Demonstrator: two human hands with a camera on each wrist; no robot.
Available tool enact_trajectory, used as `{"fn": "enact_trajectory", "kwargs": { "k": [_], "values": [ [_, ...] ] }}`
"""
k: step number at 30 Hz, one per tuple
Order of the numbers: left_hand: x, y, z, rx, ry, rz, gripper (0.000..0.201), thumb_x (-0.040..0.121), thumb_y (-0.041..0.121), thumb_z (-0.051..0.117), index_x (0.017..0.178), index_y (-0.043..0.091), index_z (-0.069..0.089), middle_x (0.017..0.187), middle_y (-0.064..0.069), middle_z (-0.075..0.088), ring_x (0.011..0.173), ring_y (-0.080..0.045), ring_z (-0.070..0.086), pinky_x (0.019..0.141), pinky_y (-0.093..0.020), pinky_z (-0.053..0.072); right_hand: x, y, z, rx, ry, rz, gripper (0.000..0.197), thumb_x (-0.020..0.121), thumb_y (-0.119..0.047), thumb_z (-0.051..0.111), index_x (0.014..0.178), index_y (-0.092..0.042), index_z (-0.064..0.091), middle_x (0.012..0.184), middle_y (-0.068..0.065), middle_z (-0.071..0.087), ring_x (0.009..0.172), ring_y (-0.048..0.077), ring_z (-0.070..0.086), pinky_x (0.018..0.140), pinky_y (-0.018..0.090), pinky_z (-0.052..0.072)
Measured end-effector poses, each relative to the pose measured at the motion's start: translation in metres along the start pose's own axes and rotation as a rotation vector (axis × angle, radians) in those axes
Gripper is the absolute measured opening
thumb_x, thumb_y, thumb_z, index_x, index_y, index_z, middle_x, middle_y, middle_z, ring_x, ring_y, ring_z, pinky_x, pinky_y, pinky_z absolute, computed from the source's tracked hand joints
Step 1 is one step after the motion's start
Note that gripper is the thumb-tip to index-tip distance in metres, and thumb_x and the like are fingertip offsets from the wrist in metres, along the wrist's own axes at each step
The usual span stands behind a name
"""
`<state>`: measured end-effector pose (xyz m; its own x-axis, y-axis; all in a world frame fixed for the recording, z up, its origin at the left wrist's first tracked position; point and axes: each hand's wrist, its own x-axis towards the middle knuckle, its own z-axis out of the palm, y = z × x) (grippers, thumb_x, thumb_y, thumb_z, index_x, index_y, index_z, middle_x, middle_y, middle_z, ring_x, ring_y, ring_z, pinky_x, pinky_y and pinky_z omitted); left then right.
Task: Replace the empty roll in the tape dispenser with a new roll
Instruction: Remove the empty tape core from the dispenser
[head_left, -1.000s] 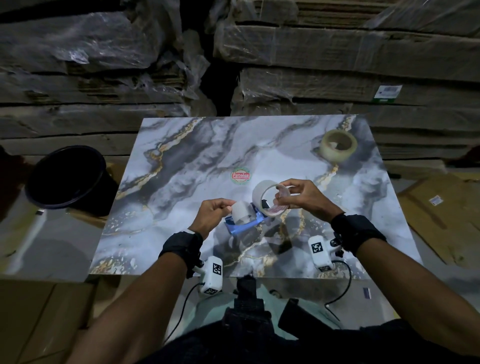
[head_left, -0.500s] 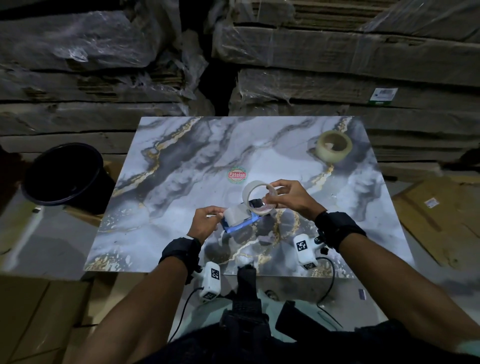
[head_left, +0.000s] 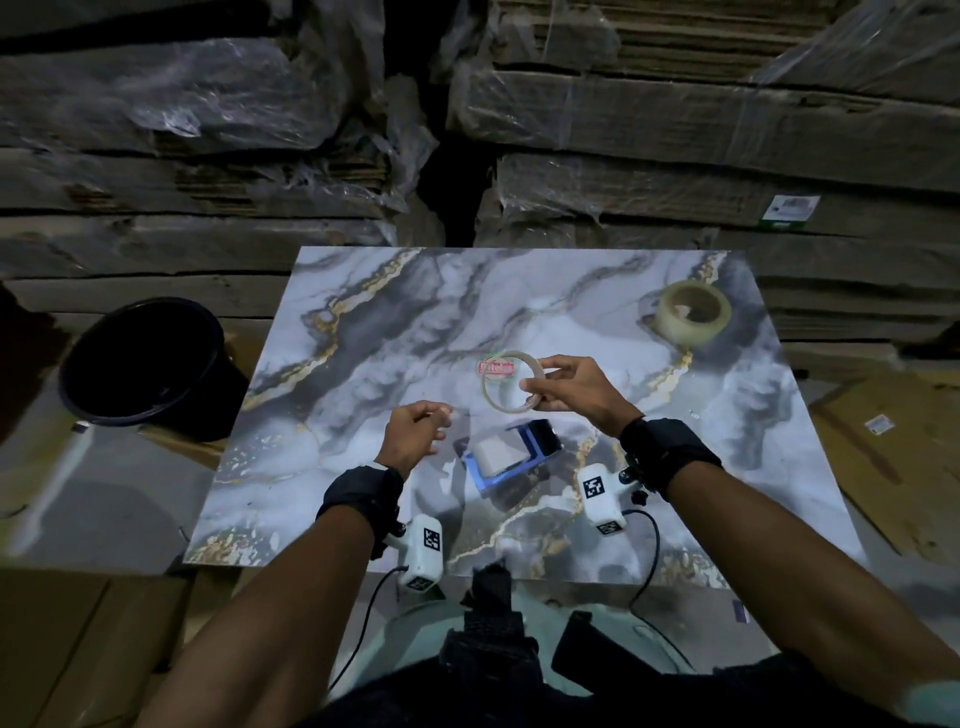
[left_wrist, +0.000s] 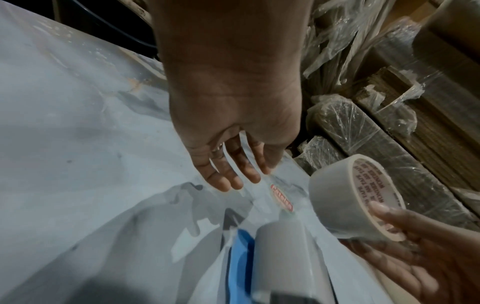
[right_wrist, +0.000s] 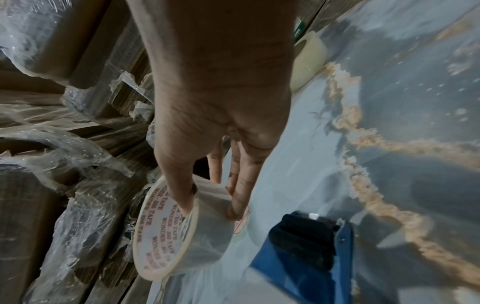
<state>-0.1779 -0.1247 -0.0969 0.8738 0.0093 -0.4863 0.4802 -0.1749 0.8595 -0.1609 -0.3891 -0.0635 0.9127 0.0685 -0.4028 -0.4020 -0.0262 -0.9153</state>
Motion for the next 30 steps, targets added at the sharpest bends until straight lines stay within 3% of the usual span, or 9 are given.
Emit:
{"fn": "enact_trajectory", "kwargs": {
  "k": [4,7,10,14,19,22,24,26,30],
  "values": [
    [0.021,0.031,-0.017,-0.097,0.021,0.049,0.013,0.100,0.013,0.060,0.109,0.010,0.068,0.094,-0.009,0.067,0.074,-0.019,0.060,0.064,-0.028,0.047,0.028,-0.015,0.024,0.032,0.063,0.023,0.044,0.082,-0.013,0.086,0.119,0.000,0.066,0.093,0.022,0.077,0.074,0.029,0.073,0.093,0.048,0.061],
    [0.038,0.048,-0.030,-0.102,0.010,0.085,0.016,0.101,0.014,0.059,0.113,0.010,0.069,0.095,-0.008,0.069,0.073,-0.020,0.062,0.064,-0.029,0.048,0.049,-0.023,0.042,0.028,0.096,0.033,0.044,0.082,-0.010,0.084,0.119,0.002,0.063,0.101,0.029,0.075,0.081,0.038,0.075,0.091,0.052,0.062],
    [0.056,0.060,-0.043,-0.091,0.012,0.122,0.019,0.100,0.014,0.062,0.117,0.009,0.070,0.097,-0.007,0.070,0.069,-0.016,0.065,0.058,-0.025,0.050,0.074,-0.028,0.063,0.040,0.129,0.052,0.047,0.081,-0.011,0.085,0.120,0.003,0.061,0.112,0.028,0.070,0.078,0.034,0.075,0.086,0.053,0.063],
    [0.090,0.076,-0.075,-0.090,0.026,0.148,0.025,0.099,0.008,0.063,0.124,0.010,0.068,0.110,-0.010,0.070,0.082,-0.016,0.067,0.060,-0.024,0.055,0.112,-0.047,0.099,0.048,0.123,0.056,0.033,0.085,-0.006,0.081,0.110,0.001,0.060,0.097,0.023,0.070,0.073,0.033,0.074,0.083,0.056,0.062],
    [0.132,0.084,-0.110,-0.059,0.026,0.173,0.035,0.093,-0.010,0.063,0.128,-0.006,0.064,0.121,-0.022,0.070,0.094,-0.027,0.066,0.064,-0.018,0.057,0.156,-0.066,0.146,-0.045,0.135,0.088,0.030,0.087,-0.007,0.079,0.112,-0.002,0.062,0.090,0.019,0.068,0.067,0.025,0.070,0.066,0.040,0.066],
    [0.158,0.083,-0.127,-0.043,0.053,0.121,0.037,0.090,-0.009,0.065,0.125,0.002,0.070,0.116,-0.016,0.074,0.106,-0.032,0.070,0.087,-0.038,0.060,0.179,-0.073,0.170,-0.133,0.121,0.072,0.010,0.091,-0.009,0.075,0.096,-0.010,0.065,0.091,0.016,0.070,0.072,0.025,0.072,0.072,0.040,0.066],
    [0.172,0.081,-0.138,-0.020,0.050,0.115,0.036,0.090,-0.007,0.064,0.123,0.004,0.072,0.115,-0.014,0.075,0.106,-0.028,0.069,0.087,-0.036,0.056,0.192,-0.076,0.184,-0.259,0.085,0.072,0.007,0.092,-0.016,0.072,0.088,-0.012,0.069,0.097,0.016,0.074,0.084,0.026,0.074,0.082,0.037,0.065],
    [0.184,0.081,-0.148,-0.005,0.045,0.116,0.036,0.090,-0.009,0.060,0.121,0.003,0.072,0.117,-0.015,0.075,0.108,-0.029,0.069,0.089,-0.039,0.057,0.205,-0.077,0.194,-0.323,0.120,0.075,0.017,0.088,-0.019,0.072,0.086,-0.002,0.073,0.094,0.016,0.077,0.082,0.022,0.075,0.077,0.030,0.065],
    [0.211,0.075,-0.164,-0.003,0.062,0.121,0.032,0.081,-0.004,0.065,0.107,0.011,0.077,0.119,-0.013,0.075,0.117,-0.031,0.067,0.105,-0.051,0.053,0.226,-0.076,0.210,-0.357,0.110,0.130,0.025,0.079,-0.027,0.073,0.087,-0.004,0.075,0.098,0.019,0.078,0.090,0.029,0.075,0.087,0.049,0.062]
  ]
}}
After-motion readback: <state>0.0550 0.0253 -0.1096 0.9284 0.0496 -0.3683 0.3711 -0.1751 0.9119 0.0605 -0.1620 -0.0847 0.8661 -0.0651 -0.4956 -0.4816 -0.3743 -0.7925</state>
